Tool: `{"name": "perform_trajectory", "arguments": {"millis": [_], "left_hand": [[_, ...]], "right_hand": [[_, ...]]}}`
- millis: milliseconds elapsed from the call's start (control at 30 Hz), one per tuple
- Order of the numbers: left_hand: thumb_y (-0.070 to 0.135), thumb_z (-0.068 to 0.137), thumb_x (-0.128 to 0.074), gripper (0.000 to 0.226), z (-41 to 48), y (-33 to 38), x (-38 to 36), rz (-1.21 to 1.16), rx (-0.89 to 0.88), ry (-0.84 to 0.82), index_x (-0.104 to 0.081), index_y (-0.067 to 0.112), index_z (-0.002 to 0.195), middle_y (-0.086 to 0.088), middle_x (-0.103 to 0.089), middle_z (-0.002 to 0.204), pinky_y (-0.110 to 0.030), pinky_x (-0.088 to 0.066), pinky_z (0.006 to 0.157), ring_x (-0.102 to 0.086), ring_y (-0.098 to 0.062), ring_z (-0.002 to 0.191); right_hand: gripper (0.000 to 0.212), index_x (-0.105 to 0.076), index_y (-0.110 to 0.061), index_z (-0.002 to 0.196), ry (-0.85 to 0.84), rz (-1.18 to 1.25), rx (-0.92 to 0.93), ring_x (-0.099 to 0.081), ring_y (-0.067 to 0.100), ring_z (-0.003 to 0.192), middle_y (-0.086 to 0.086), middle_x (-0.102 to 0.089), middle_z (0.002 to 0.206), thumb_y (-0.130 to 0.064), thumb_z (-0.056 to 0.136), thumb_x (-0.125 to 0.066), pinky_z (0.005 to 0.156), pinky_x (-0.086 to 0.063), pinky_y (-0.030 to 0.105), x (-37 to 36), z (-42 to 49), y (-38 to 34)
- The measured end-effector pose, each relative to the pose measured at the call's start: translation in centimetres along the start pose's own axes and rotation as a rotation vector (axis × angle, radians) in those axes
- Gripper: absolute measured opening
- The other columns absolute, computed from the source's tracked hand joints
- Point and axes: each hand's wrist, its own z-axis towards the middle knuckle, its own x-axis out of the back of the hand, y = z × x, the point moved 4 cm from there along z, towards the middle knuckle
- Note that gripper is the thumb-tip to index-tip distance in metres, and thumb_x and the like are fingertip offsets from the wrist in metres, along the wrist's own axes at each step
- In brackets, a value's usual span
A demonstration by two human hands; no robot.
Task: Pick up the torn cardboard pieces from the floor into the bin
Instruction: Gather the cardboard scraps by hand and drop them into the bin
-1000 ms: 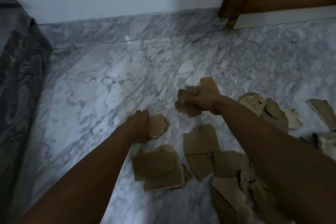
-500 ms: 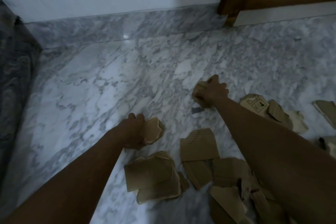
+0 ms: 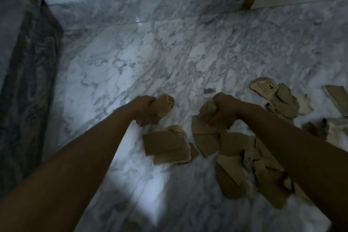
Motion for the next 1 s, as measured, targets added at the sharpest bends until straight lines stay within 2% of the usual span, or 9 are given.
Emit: {"name": "perform_trajectory", "arguments": {"millis": [100,233,400,533,633,700,800,900,1000], "left_hand": [[0.038,0.079,-0.079,0.052,-3.0,0.2,1.3,-0.193,-0.009,0.025,-0.064,0.016,0.124,-0.006,-0.068,0.114,-0.039,-0.054,0.087,-0.065,-0.024,0.101],[0.039,0.076,-0.079,0.043,-5.7,1.2,-2.2,-0.092,0.005,-0.064,-0.068,0.017,0.111,-0.003,-0.067,0.104,-0.037,-0.054,0.080,-0.065,-0.022,0.094],[0.039,0.084,-0.068,0.052,-6.8,1.6,-8.6,0.132,0.033,-0.016,-0.051,0.017,0.128,-0.011,-0.046,0.126,-0.039,-0.043,0.091,-0.049,-0.031,0.115],[0.043,0.086,-0.063,0.057,-7.0,1.5,-7.8,0.371,0.034,0.163,-0.043,0.023,0.135,-0.006,-0.048,0.130,-0.044,-0.040,0.093,-0.042,-0.034,0.122],[0.041,0.081,-0.070,0.058,-7.0,0.9,-6.2,-0.033,0.028,0.164,-0.042,0.014,0.124,-0.013,-0.055,0.113,-0.038,-0.046,0.076,-0.057,-0.032,0.100],[0.038,0.079,-0.072,0.061,-7.2,0.4,-4.6,-0.257,0.031,0.164,-0.035,0.013,0.120,-0.012,-0.060,0.100,-0.037,-0.050,0.065,-0.061,-0.028,0.084],[0.029,0.080,-0.079,0.065,-7.5,-0.6,-3.1,-0.277,0.070,0.126,-0.035,0.017,0.126,-0.002,-0.061,0.092,-0.024,-0.043,0.054,-0.060,-0.018,0.074],[0.045,0.077,-0.077,0.050,-7.4,-1.4,-3.6,-0.088,0.075,-0.020,-0.063,0.016,0.116,-0.003,-0.068,0.104,-0.025,-0.043,0.064,-0.061,-0.017,0.083],[0.048,0.079,-0.073,0.045,-7.9,-0.7,-5.5,-0.019,0.014,-0.144,-0.069,0.017,0.111,-0.005,-0.070,0.109,-0.027,-0.043,0.072,-0.062,-0.016,0.087]], "right_hand": [[0.085,-0.055,-0.015,0.131,0.020,-0.137,-0.049,-0.040,0.037,0.128,0.013,-0.034,0.147,-0.061,0.064,-0.081,0.102,-0.043,0.047,-3.4,-0.5,0.0],[0.067,-0.053,-0.026,0.127,0.220,-0.230,-0.046,-0.041,0.036,0.123,0.008,-0.038,0.135,-0.055,0.071,-0.076,0.109,-0.027,0.060,-4.3,-1.8,-0.9],[0.075,-0.042,-0.016,0.134,0.456,-0.271,0.050,-0.051,0.033,0.108,0.012,-0.046,0.126,-0.047,0.075,-0.075,0.090,-0.038,0.043,-3.9,-3.0,-1.6],[0.079,-0.039,-0.018,0.128,0.557,0.194,0.104,-0.059,0.021,0.082,0.000,-0.058,0.095,-0.033,0.066,-0.086,0.066,-0.043,0.034,-2.7,-4.1,-1.1],[0.065,-0.061,-0.014,0.119,0.586,0.532,0.037,-0.068,0.022,0.086,0.008,-0.072,0.096,-0.028,0.064,-0.091,0.073,-0.055,0.033,-1.0,-5.0,-0.1],[0.042,-0.074,-0.008,0.094,0.543,0.513,-0.040,-0.071,0.023,0.081,0.011,-0.074,0.088,-0.034,0.065,-0.091,0.072,-0.059,0.035,0.2,-5.6,0.2],[0.035,-0.065,-0.016,0.072,0.314,0.425,-0.131,-0.063,0.016,0.069,0.001,-0.065,0.073,-0.038,0.064,-0.091,0.053,-0.049,0.026,0.0,-6.3,0.2],[0.037,-0.069,-0.011,0.082,0.144,0.348,-0.190,-0.063,0.018,0.077,0.009,-0.068,0.086,-0.039,0.065,-0.086,0.061,-0.053,0.033,-3.3,-5.9,-0.3],[0.063,-0.062,-0.017,0.100,0.193,0.200,-0.175,-0.055,0.029,0.098,0.012,-0.057,0.113,-0.062,0.057,-0.068,0.082,-0.050,0.039,-7.3,-5.1,-1.1]]}}
